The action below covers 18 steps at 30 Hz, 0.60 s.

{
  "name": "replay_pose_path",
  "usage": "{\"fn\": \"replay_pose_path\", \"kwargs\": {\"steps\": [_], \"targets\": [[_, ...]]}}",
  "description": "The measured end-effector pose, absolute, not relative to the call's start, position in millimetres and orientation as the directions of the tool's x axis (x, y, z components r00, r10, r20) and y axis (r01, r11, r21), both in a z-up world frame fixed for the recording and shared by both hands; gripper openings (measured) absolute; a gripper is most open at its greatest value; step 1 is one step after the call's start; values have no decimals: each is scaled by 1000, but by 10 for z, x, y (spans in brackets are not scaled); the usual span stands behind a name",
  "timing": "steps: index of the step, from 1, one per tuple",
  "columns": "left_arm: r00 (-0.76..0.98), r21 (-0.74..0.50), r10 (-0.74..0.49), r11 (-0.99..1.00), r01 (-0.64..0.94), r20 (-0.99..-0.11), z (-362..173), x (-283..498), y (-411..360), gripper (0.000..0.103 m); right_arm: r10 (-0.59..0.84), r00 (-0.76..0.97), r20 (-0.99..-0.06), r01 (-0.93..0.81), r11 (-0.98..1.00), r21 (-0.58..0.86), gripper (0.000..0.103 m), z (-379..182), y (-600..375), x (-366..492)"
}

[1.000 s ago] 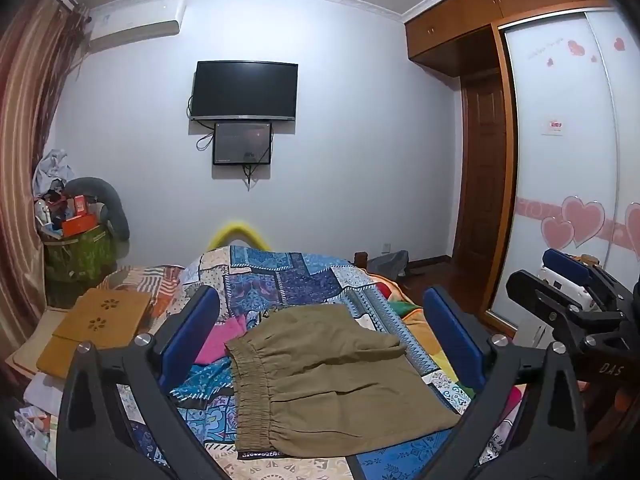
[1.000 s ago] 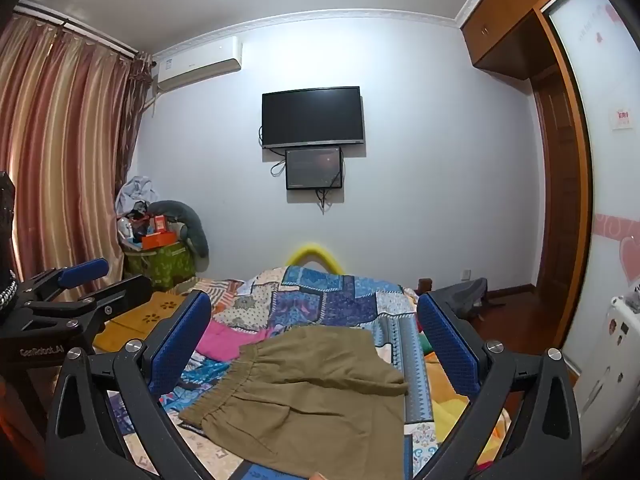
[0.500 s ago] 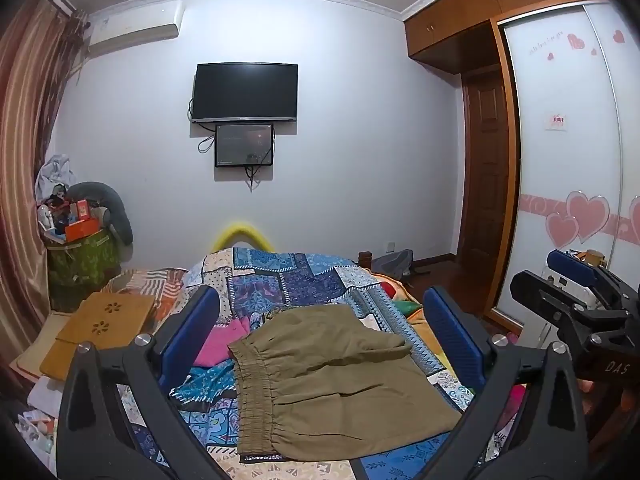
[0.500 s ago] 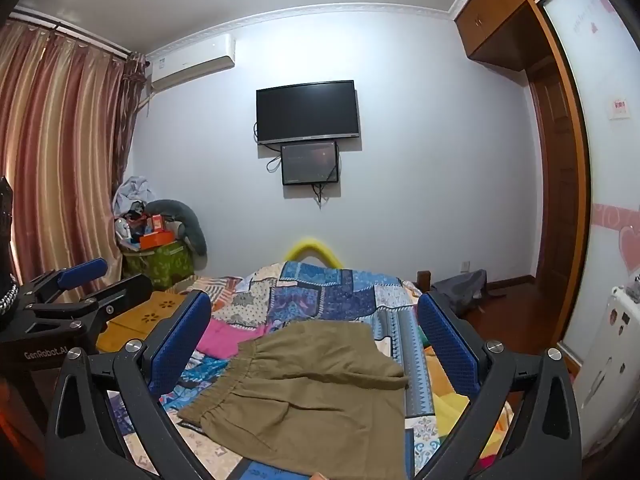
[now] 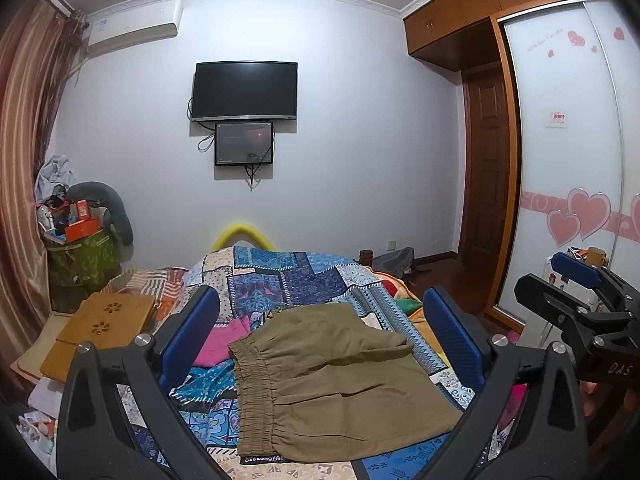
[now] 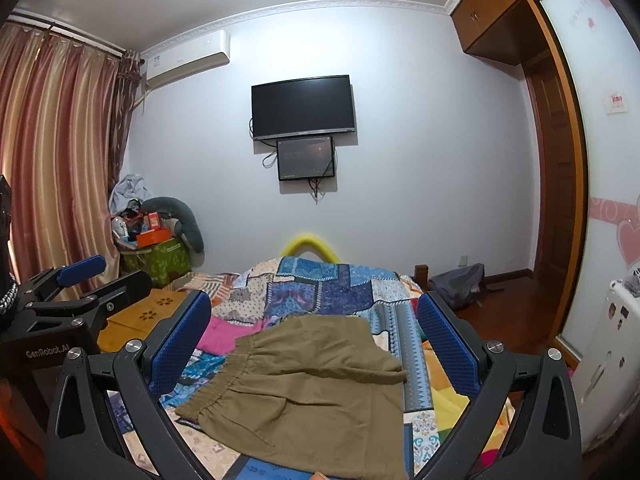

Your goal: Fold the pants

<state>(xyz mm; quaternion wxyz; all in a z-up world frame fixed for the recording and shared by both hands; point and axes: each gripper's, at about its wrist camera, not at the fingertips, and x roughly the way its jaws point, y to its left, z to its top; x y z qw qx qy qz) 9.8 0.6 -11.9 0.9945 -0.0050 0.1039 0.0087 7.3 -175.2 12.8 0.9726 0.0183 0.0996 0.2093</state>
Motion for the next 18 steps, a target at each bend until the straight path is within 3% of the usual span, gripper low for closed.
{"fn": "replay_pose_path", "kwargs": {"steps": [18], "targets": [[978, 3, 13, 1000, -13, -208, -108, 126, -61, 103, 400, 895, -197, -393, 916, 75, 102, 125, -1733, 93]]}}
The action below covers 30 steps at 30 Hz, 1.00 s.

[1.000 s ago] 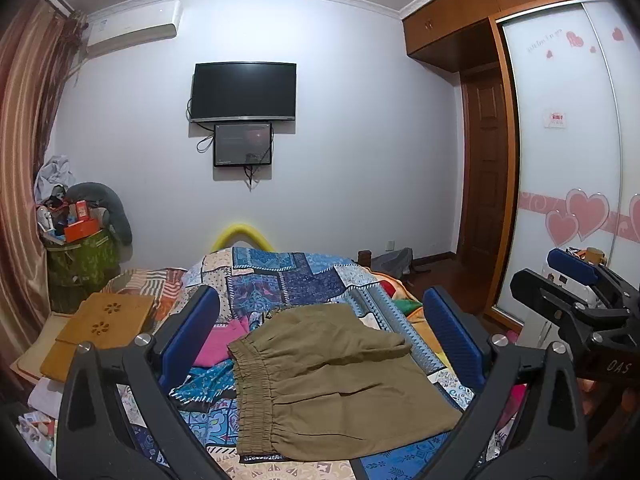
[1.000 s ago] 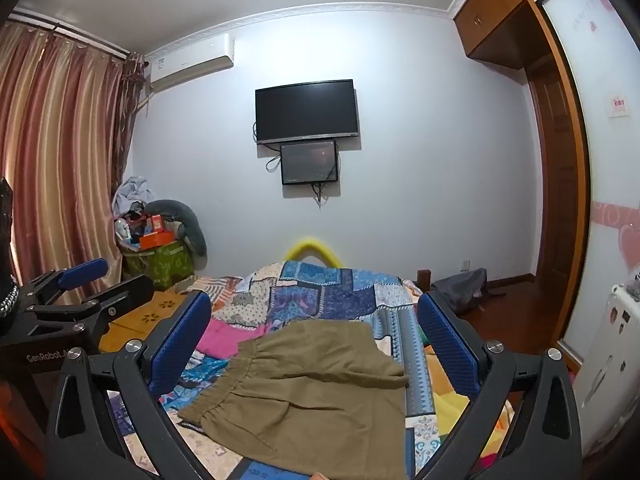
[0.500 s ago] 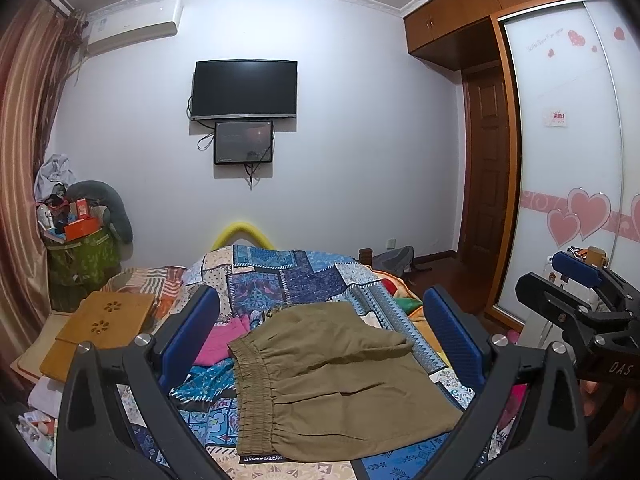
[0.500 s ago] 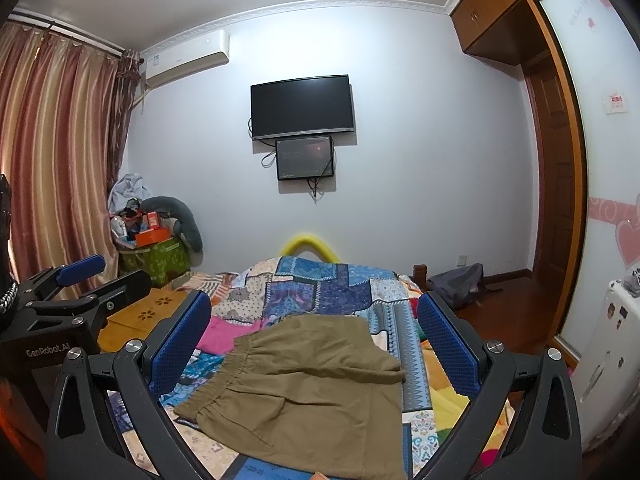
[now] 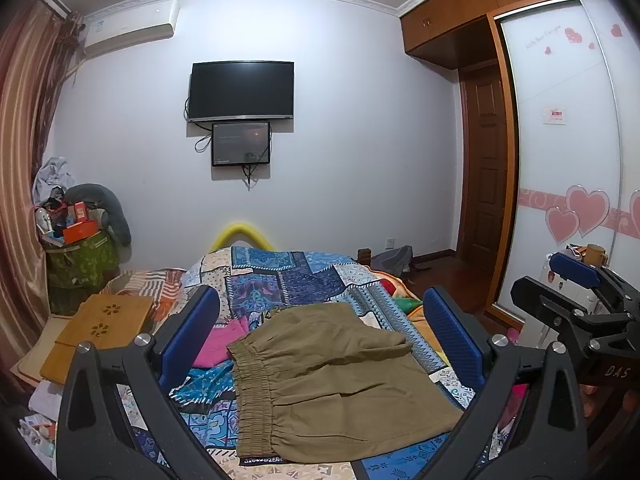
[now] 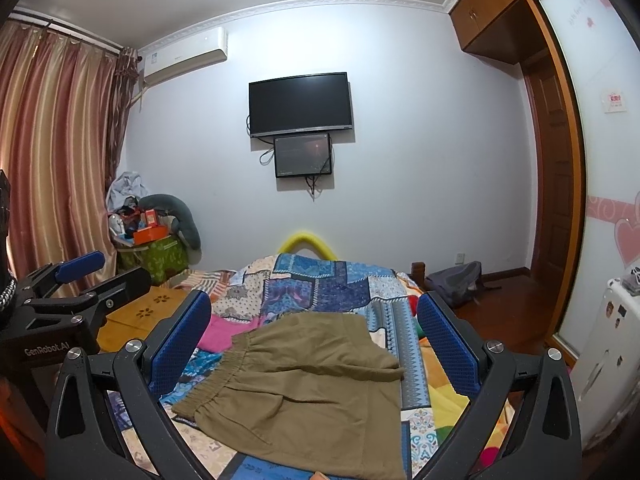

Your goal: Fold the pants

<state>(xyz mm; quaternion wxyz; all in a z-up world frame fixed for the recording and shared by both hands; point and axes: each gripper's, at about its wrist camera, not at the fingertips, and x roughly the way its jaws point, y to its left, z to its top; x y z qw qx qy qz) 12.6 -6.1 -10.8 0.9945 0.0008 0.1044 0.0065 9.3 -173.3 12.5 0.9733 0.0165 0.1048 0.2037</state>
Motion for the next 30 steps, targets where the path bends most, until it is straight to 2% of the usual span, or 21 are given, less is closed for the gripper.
{"fn": "replay_pose_path", "kwargs": {"steps": [30], "targets": [[979, 7, 17, 1000, -16, -202, -29, 108, -91, 103, 401, 895, -195, -394, 916, 72, 102, 119, -1729, 100]]}}
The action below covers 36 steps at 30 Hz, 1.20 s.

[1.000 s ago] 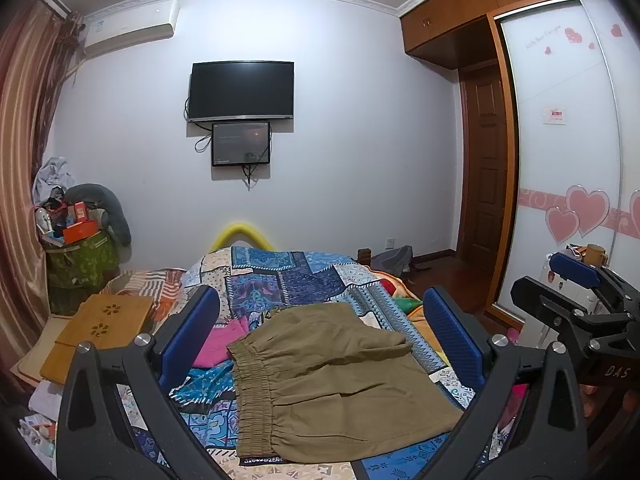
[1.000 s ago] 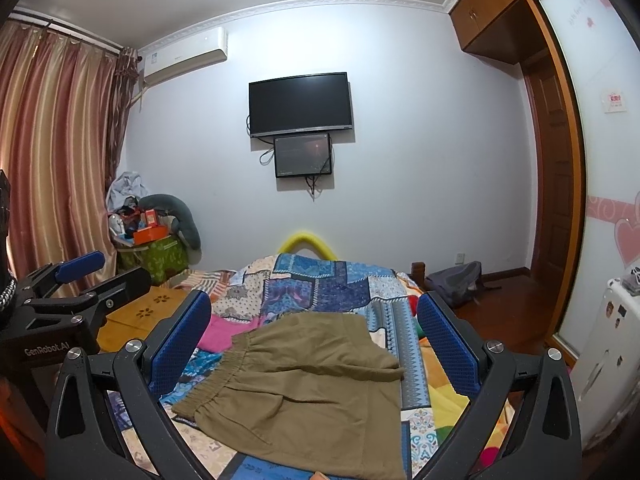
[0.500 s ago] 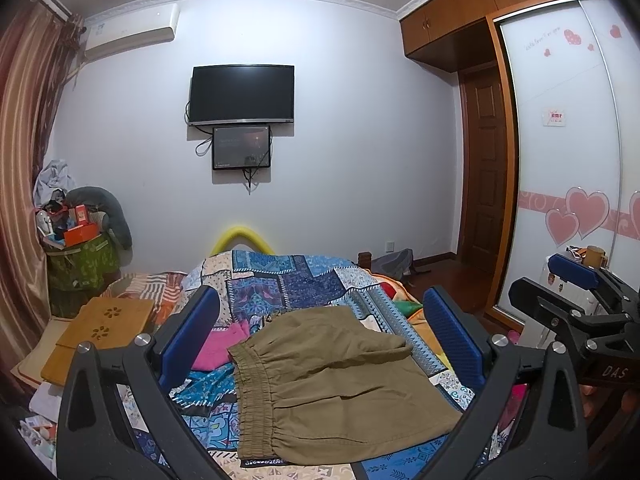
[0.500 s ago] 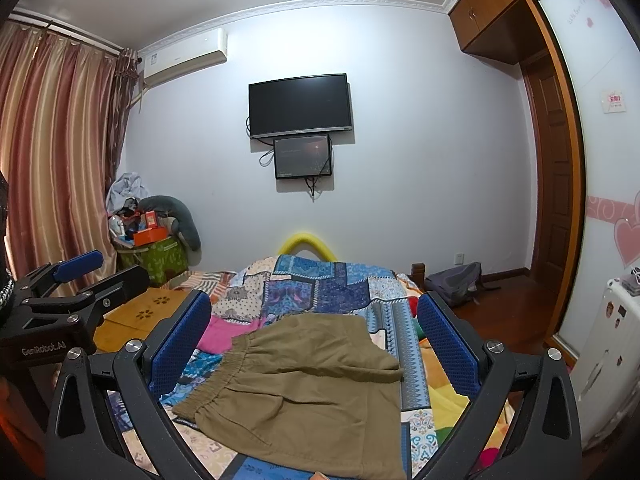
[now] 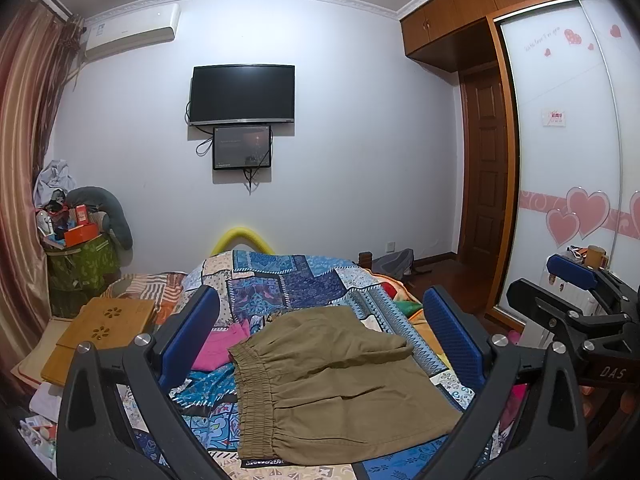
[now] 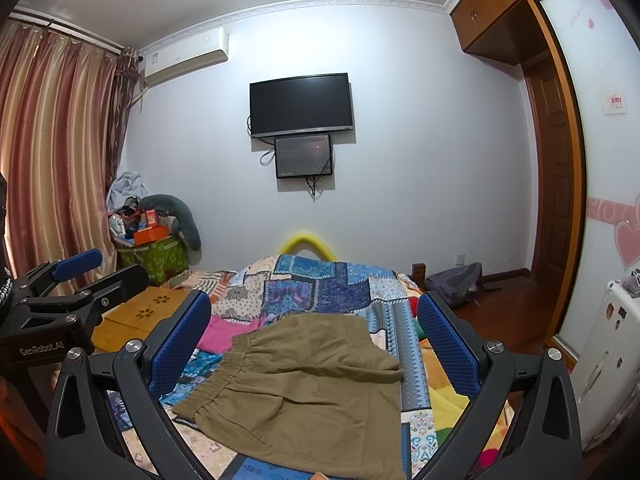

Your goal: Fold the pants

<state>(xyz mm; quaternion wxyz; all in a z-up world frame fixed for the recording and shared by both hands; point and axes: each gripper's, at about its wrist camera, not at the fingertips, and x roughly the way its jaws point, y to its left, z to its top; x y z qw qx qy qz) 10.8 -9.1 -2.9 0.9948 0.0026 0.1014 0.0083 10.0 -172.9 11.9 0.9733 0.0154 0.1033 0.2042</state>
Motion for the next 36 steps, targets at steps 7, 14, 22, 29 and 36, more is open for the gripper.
{"fn": "replay_pose_path", "kwargs": {"steps": [7, 14, 22, 29, 36], "targets": [[969, -2, 6, 1000, -7, -246, -113, 264, -37, 103, 398, 893, -211, -394, 917, 63, 102, 63, -1696, 195], [939, -29, 2, 999, -13, -343, -338, 680, 164, 103, 382, 888, -254, -387, 922, 35, 102, -104, -1622, 462], [850, -13, 88, 994, -111, -520, -875, 1465, 539, 103, 328, 853, -407, -349, 937, 25, 102, -542, -1654, 1058], [686, -12, 105, 987, -163, -720, -1607, 2163, 934, 103, 279, 773, -569, -321, 947, 27, 102, -1032, -1854, 1623], [565, 1, 100, 985, -172, -819, -2147, 2536, 1188, 103, 209, 686, -697, -291, 957, 0, 102, -1541, -1985, 2103]]}}
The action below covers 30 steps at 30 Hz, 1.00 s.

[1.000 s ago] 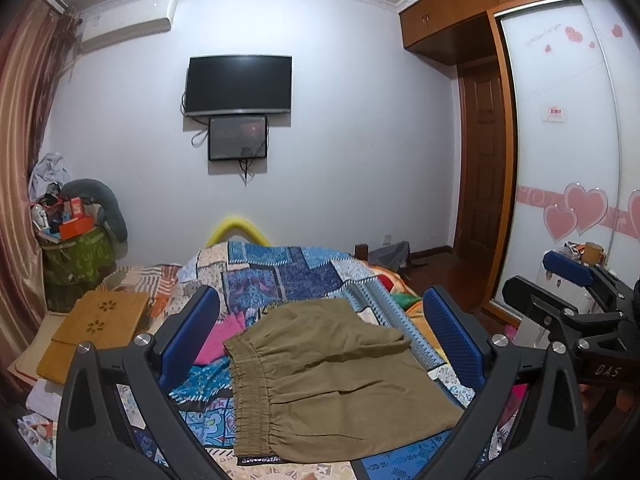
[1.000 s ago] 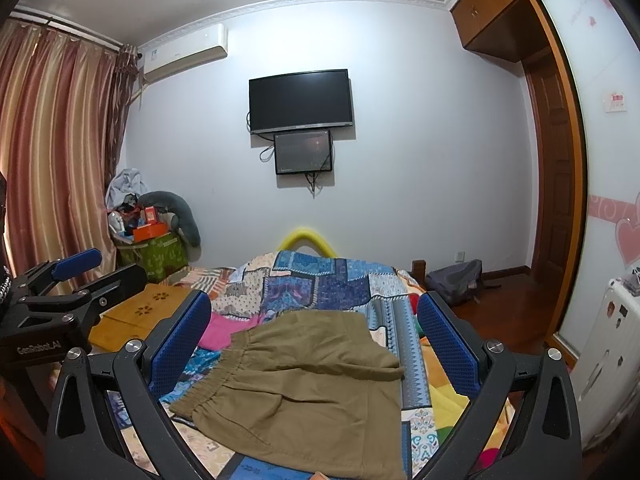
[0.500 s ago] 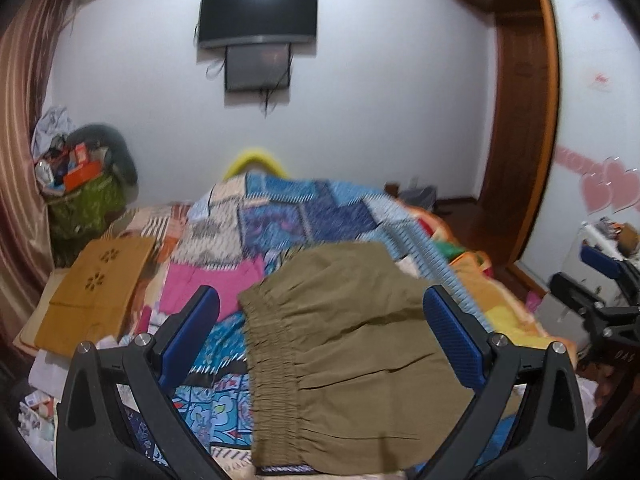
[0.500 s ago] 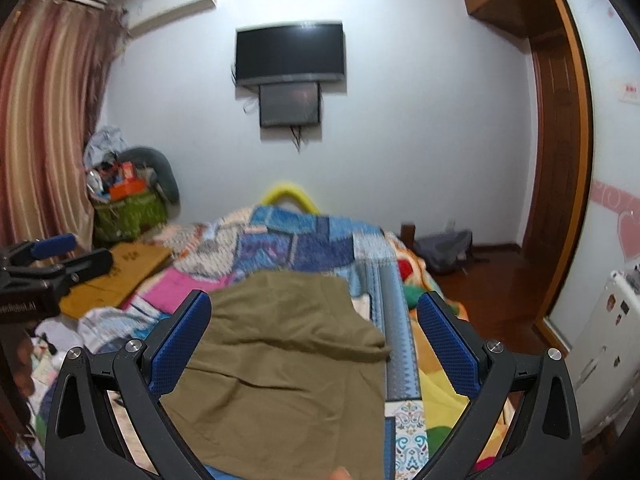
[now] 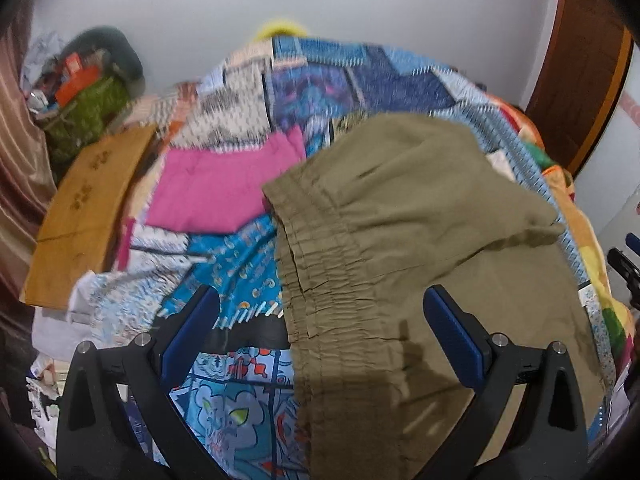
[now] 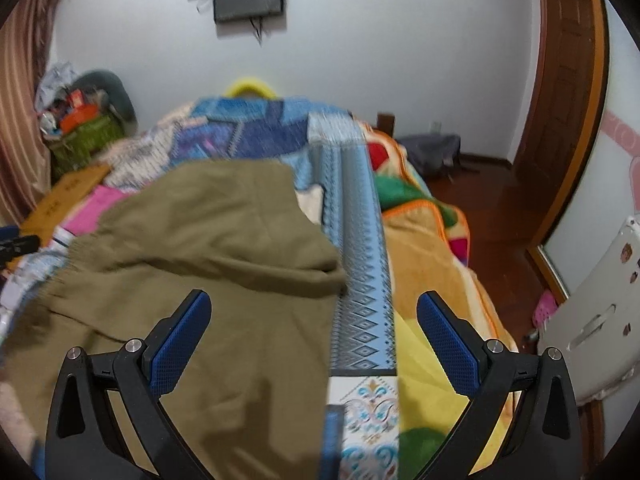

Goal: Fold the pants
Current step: 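Lower the left tool to the waistband while the right tool lowers to the pant leg hem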

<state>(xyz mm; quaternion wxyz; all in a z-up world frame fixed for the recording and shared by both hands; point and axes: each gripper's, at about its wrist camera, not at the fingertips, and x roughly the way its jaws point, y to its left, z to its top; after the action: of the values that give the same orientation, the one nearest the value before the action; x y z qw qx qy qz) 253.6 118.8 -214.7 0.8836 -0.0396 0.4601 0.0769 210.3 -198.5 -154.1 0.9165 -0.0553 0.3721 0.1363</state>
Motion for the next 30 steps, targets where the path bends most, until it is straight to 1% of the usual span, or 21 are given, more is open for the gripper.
{"fn": "replay_pose_path", "kwargs": {"steps": [2, 3, 4, 6, 9, 11, 13, 14, 17, 19, 20, 21, 23, 25, 26, 27, 28, 29, 30], "targets": [[535, -14, 78, 986, -165, -841, -2269, 2625, 1261, 103, 189, 667, -721, -290, 957, -18, 100, -1690, -1972, 2263], [526, -10, 80, 986, -167, -847, -2318, 2675, 1294, 101, 181, 656, -733, -289, 957, -23, 97, -1758, -1977, 2330], [521, -4, 82, 987, -162, -849, -2351, 2702, 1310, 98, 185, 639, -747, -293, 956, -14, 94, -1834, -1984, 2410], [506, 10, 80, 990, -140, -859, -2402, 2765, 1326, 84, 197, 609, -769, -295, 955, 11, 85, -1944, -2008, 2548], [488, -2, 54, 994, -114, -871, -2481, 2828, 1319, 76, 209, 578, -789, -306, 952, 29, 82, -2073, -1999, 2736], [476, -17, 32, 995, -99, -879, -2545, 2866, 1332, 73, 224, 570, -791, -330, 944, 30, 80, -2122, -1973, 2814], [473, -37, 11, 995, -93, -881, -2584, 2897, 1344, 72, 244, 550, -799, -370, 929, 28, 80, -2190, -1912, 2893], [475, -44, 4, 995, -90, -880, -2593, 2902, 1349, 71, 246, 537, -807, -386, 922, 24, 77, -2232, -1883, 2926], [478, -51, -8, 996, -78, -878, -2618, 2907, 1359, 71, 259, 482, -837, -423, 905, 36, 61, -2391, -1834, 3018], [483, -54, -13, 996, -72, -876, -2638, 2900, 1373, 71, 261, 488, -833, -440, 898, 23, 57, -2413, -1815, 2995], [485, -53, -12, 996, -72, -874, -2646, 2895, 1382, 71, 268, 485, -832, -451, 892, 25, 49, -2405, -1803, 2969], [489, -50, -8, 996, -73, -872, -2646, 2888, 1393, 72, 282, 478, -832, -463, 886, 34, 38, -2399, -1798, 2950], [498, -23, 19, 997, -79, -867, -2640, 2871, 1406, 72, 281, 473, -835, -470, 882, 31, 32, -2399, -1786, 2898], [506, 7, 51, 996, -87, -861, -2636, 2852, 1420, 72, 271, 474, -838, -469, 883, 20, 31, -2404, -1782, 2874], [506, 83, 134, 989, -123, -852, -2637, 2836, 1439, 71, 269, 471, -840, -465, 885, 22, 30, -2401, -1780, 2871], [502, 168, 224, 973, -156, -835, -2653, 2823, 1471, 68, 270, 468, -841, -458, 889, 31, 30, -2404, -1796, 2860], [476, 233, 296, 954, -189, -828, -2711, 2817, 1533, 54, 271, 464, -843, -448, 893, 41, 29, -2410, -1814, 2889], [421, 238, 309, 947, -214, -853, -2824, 2817, 1658, 39, 270, 461, -845, -438, 898, 47, 29, -2414, -1814, 2910], [378, 163, 240, 961, -224, -894, -2933, 2799, 1793, 31, 265, 460, -847, -430, 901, 48, 28, -2420, -1806, 2930]]}}
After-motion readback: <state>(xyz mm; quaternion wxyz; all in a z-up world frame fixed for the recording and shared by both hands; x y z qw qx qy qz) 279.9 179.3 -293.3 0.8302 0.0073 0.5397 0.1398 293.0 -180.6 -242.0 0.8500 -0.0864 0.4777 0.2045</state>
